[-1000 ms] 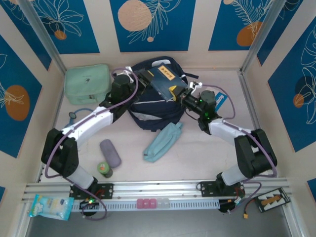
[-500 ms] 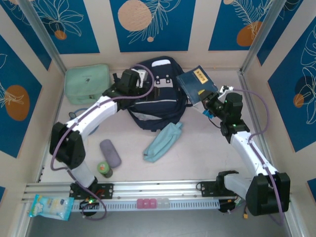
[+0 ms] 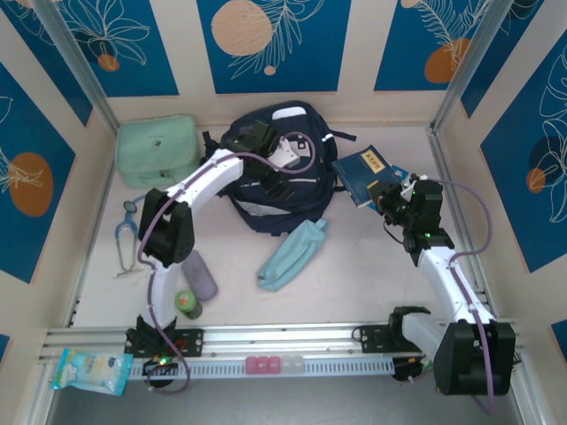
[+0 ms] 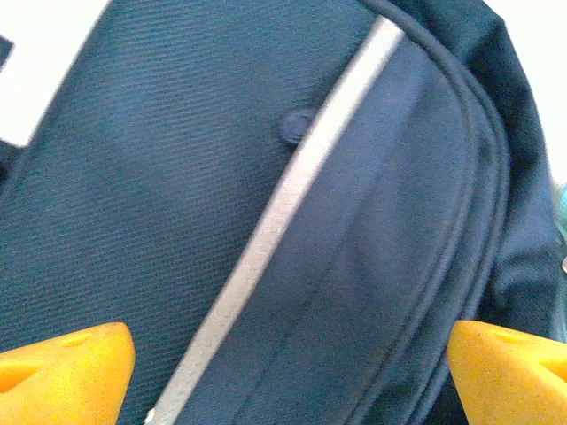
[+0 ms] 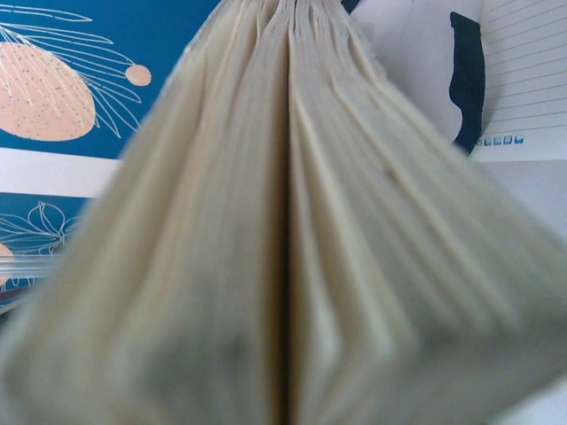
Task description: Pack books, pencil case, and school supplies into a backpack
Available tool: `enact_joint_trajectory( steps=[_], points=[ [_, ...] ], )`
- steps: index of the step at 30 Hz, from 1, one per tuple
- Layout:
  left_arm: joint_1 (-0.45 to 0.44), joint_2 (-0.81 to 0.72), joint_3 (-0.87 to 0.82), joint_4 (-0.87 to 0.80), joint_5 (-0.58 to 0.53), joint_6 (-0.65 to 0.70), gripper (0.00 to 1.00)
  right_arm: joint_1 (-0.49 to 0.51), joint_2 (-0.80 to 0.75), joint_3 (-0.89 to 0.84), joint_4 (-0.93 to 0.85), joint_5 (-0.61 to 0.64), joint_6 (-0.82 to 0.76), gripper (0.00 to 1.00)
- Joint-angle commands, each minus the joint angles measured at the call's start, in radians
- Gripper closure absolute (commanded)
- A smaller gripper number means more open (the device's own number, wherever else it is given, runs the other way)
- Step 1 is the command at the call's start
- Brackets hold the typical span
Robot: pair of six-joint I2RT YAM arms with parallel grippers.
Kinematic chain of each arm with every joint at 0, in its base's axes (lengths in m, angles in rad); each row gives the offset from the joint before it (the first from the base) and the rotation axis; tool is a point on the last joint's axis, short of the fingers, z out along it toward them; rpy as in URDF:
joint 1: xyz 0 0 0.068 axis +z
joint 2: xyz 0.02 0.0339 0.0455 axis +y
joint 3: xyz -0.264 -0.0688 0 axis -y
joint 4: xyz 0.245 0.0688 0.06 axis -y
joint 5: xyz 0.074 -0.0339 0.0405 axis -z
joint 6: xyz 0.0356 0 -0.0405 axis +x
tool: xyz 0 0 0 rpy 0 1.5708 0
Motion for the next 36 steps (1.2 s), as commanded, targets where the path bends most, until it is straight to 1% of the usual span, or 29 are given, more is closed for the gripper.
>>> enact_joint_trajectory(
  steps=[1,4,7,13,16,18,19,21,26,28,32,34,36],
  points=[
    [-0.026,0.048,0.07,-0.108,0.042,0.129,0.1,-0.01,-0.028,-0.013,0.039,-0.027,0.015,1.0],
    [-0.035,0.093,0.094,-0.113,-0.055,0.159,0.17,-0.013,-0.029,-0.015,0.045,-0.032,0.026,1.0],
    [-0.044,0.131,0.147,-0.154,-0.081,0.195,0.23,-0.019,-0.029,-0.014,0.04,-0.038,0.029,1.0],
    [-0.053,0.177,0.198,-0.179,-0.117,0.244,0.25,-0.031,-0.031,-0.01,0.036,-0.049,0.039,1.0],
    [-0.056,0.201,0.234,-0.199,-0.125,0.273,0.37,-0.037,-0.036,-0.012,0.034,-0.05,0.043,1.0],
    [-0.064,0.213,0.264,-0.198,-0.155,0.282,0.48,-0.041,-0.038,-0.012,0.034,-0.052,0.045,1.0],
    [-0.065,0.215,0.271,-0.196,-0.168,0.286,0.52,-0.044,-0.038,-0.013,0.031,-0.053,0.046,1.0],
    [-0.069,0.208,0.286,-0.191,-0.176,0.292,0.67,-0.05,-0.04,-0.012,0.031,-0.057,0.051,1.0],
    [-0.07,0.138,0.292,-0.17,-0.066,0.252,1.0,-0.064,-0.061,-0.013,0.005,-0.061,0.037,1.0],
    [-0.069,0.107,0.29,-0.147,-0.061,0.224,1.0,-0.073,-0.074,-0.013,-0.031,-0.061,0.012,1.0],
    [-0.069,0.048,0.288,-0.085,-0.089,0.156,1.0,-0.122,-0.118,-0.014,-0.118,-0.08,-0.038,1.0],
    [-0.07,0.006,0.276,-0.025,-0.115,0.109,1.0,-0.141,-0.156,-0.022,-0.148,-0.074,-0.051,1.0],
    [-0.07,-0.05,0.235,0.091,-0.163,0.051,1.0,-0.149,-0.196,-0.028,-0.182,-0.067,-0.07,1.0]
  ],
)
